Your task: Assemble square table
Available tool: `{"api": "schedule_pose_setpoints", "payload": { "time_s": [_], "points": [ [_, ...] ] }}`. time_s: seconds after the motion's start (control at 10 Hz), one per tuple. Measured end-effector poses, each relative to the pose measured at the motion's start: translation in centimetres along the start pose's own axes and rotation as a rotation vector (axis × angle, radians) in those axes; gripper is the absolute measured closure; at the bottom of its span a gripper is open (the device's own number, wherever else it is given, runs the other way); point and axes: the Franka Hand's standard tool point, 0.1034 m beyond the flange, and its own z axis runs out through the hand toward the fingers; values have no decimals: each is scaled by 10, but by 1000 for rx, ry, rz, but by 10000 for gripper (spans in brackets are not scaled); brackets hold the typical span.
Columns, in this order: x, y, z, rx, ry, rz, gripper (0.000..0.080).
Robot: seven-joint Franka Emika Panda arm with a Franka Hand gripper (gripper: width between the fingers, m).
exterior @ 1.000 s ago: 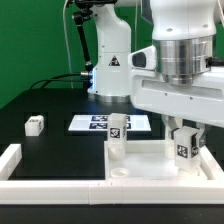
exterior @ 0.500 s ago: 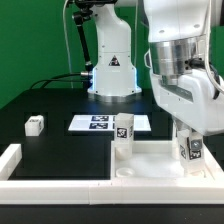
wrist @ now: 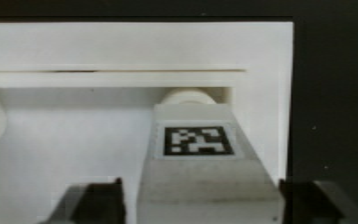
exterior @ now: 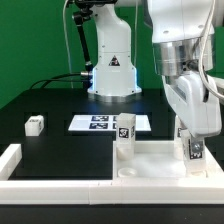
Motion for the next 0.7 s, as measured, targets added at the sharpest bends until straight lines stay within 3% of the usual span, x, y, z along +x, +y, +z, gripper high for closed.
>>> {"api": "schedule_pose_setpoints", "payload": {
  "time_s": [0.1, 0.2, 0.5, 0.7],
  "points": [
    [-2, 2, 1, -18, 17, -178, 237],
    [-7, 2, -1, -33, 40, -403, 177],
    [-7, 1, -1, -36, 39, -620, 154],
    [-4, 0, 2, -40, 52, -970, 150]
  ]
}}
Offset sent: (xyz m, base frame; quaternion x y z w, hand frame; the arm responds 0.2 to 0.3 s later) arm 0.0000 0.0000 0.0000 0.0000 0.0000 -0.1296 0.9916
